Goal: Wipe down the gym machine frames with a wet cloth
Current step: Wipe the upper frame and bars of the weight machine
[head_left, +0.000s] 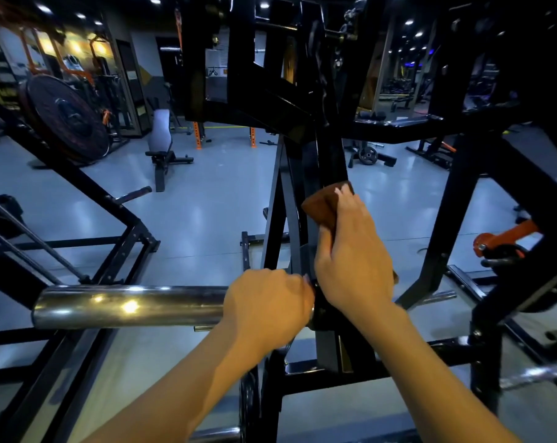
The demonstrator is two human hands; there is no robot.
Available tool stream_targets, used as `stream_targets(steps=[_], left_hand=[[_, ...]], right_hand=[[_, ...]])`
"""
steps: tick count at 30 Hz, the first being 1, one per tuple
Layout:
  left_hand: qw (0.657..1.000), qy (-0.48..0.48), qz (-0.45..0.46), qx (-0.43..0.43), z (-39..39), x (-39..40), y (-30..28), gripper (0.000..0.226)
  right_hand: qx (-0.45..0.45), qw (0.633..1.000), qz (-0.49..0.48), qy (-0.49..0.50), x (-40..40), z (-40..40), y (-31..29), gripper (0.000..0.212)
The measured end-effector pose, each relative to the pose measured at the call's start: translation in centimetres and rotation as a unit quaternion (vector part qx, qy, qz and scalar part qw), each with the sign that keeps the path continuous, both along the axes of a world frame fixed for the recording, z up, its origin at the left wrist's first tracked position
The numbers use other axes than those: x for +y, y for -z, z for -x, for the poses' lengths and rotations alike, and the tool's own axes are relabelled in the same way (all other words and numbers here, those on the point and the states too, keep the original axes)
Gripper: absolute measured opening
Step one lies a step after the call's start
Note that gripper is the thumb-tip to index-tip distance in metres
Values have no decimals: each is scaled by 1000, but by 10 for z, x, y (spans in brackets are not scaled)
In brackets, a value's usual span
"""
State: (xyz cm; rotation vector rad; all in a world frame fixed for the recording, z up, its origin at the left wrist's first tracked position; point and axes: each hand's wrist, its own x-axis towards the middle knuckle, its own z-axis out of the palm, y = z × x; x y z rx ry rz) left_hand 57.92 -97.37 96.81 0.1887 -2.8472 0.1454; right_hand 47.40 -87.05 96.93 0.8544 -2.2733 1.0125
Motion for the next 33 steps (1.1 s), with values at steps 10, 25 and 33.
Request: stream_targets(steps=[10, 25, 33], left_hand=[[997, 65, 45, -16, 0, -7, 5, 23], [989, 106, 81, -66, -3, -11, -4, 35], [997, 62, 14, -53, 2, -13, 0, 39]], right_hand=[[-32, 999, 1, 35, -25, 33, -34, 60], [-31, 995, -8, 89, -20, 7, -22, 59], [-62, 995, 7, 75, 6, -40, 12, 61]])
